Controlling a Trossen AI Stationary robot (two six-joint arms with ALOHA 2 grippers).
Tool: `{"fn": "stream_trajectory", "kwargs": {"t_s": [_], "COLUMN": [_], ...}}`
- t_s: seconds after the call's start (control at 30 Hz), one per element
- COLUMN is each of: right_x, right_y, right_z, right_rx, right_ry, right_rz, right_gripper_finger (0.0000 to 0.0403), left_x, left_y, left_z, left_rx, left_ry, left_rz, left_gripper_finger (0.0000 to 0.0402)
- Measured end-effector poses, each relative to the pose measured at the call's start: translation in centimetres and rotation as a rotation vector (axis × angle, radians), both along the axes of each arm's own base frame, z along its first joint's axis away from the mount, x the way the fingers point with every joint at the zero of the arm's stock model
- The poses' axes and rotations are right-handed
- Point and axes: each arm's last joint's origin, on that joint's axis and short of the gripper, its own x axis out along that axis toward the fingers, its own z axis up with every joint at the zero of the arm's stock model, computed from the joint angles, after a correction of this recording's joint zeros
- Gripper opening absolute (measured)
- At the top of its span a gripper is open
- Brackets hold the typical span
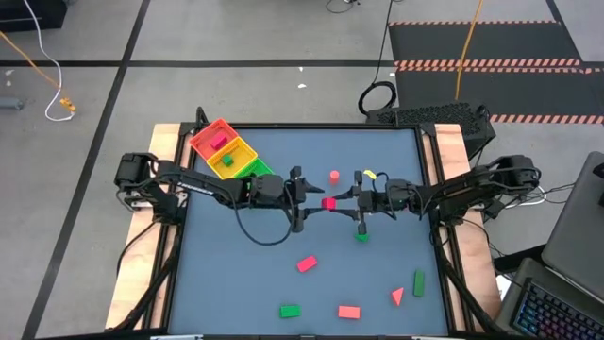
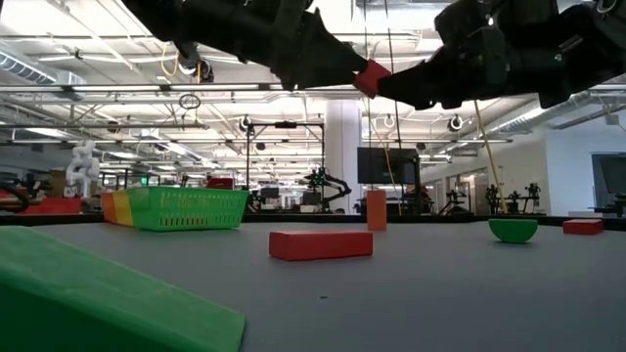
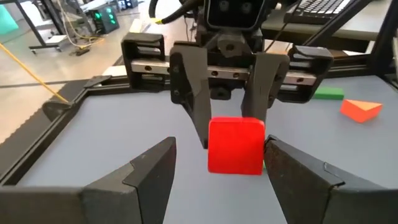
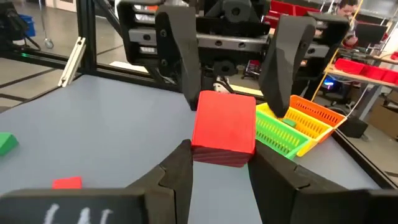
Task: Sort & place blocks by color
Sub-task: Put the red block into the orange basket
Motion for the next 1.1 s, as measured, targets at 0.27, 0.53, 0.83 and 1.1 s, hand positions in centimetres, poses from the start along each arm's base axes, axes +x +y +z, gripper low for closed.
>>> {"fn": "stream_trajectory", "kwargs": {"t_s": [0.27,0.53,0.83,1.1], "right_x": [0.01,0.02,0.02,0.02], "right_y": [0.02,0.02,0.01,0.01], "right_z": [0.25,0.36,0.47,0.57], "right_rx": [0.0,0.001,0.008,0.013], "right_ry": [-0.025,-0.036,-0.048,-0.058], "right_rz": [0.001,0.001,0.0,-0.001], "right_gripper_finger": [0.012,0.0121,0.0121,0.0121], "left_x": [-0.01,0.05,0.05,0.37], "left_y": [-0.14,-0.04,0.03,0.05], "left_z": [-0.07,0.14,0.16,-0.01], "left_rx": [-0.037,-0.058,-0.071,-0.076], "left_ry": [0.007,-0.016,-0.019,-0.043], "left_rz": [-0.068,-0.062,-0.031,-0.021], "left_gripper_finger": [0.0241,0.0241,0.0241,0.0239]}}
